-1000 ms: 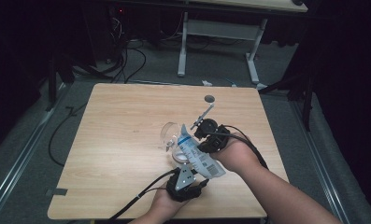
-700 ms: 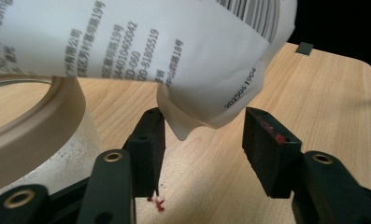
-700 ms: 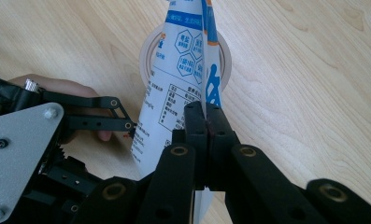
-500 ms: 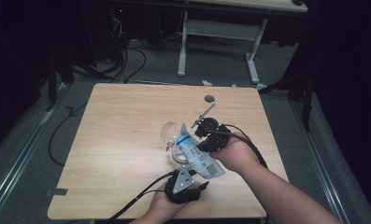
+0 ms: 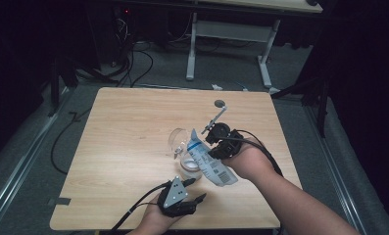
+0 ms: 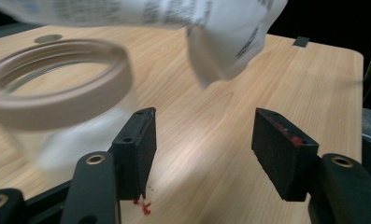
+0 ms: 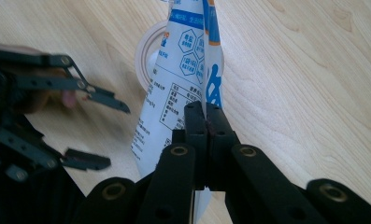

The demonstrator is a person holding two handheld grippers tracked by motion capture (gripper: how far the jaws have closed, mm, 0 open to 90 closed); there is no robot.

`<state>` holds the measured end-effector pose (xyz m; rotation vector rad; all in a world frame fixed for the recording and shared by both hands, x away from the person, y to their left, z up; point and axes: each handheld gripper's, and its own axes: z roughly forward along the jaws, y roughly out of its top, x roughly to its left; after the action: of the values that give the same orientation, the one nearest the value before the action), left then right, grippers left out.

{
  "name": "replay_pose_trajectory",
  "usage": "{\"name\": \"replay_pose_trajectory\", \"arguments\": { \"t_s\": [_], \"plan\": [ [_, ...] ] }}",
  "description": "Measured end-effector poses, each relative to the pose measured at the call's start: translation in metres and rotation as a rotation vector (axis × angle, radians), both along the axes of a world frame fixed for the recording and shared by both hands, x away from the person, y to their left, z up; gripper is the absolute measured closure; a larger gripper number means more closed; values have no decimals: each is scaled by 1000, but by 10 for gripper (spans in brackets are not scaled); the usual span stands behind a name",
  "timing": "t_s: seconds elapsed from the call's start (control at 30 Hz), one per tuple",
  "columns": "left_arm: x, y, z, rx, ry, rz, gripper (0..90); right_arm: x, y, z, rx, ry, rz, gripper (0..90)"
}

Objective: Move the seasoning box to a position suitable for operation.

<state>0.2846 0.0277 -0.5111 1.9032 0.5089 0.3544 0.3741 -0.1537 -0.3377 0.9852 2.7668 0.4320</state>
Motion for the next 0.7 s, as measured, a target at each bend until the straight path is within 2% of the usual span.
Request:
{"name": "replay_pose_trajectory", "arguments": {
  "t_s": [0.13,0.27,0.37,0.43,0.5,0.57,0.63,0.7],
  "plan": [
    [3,21,2,4,-12,26,401,1,-3,0,-10,0,-5,900],
    [9,48,7,-9,-21,74,397,2,-9,-2,-15,7,-18,900],
    [13,67,7,-31,-19,121,394,4,-14,-3,-28,9,-26,900],
    [15,78,5,-53,0,152,395,5,-17,-4,-27,9,-33,900],
    [19,86,5,-70,18,177,395,6,-20,-6,-28,10,-39,900],
    [21,90,8,-77,3,194,395,8,-24,-7,-34,8,-44,900],
    [23,93,9,-83,5,204,395,11,-28,-9,-36,8,-54,900],
    [25,96,8,-66,3,213,395,13,-32,-11,-38,9,-69,900]
  ]
}}
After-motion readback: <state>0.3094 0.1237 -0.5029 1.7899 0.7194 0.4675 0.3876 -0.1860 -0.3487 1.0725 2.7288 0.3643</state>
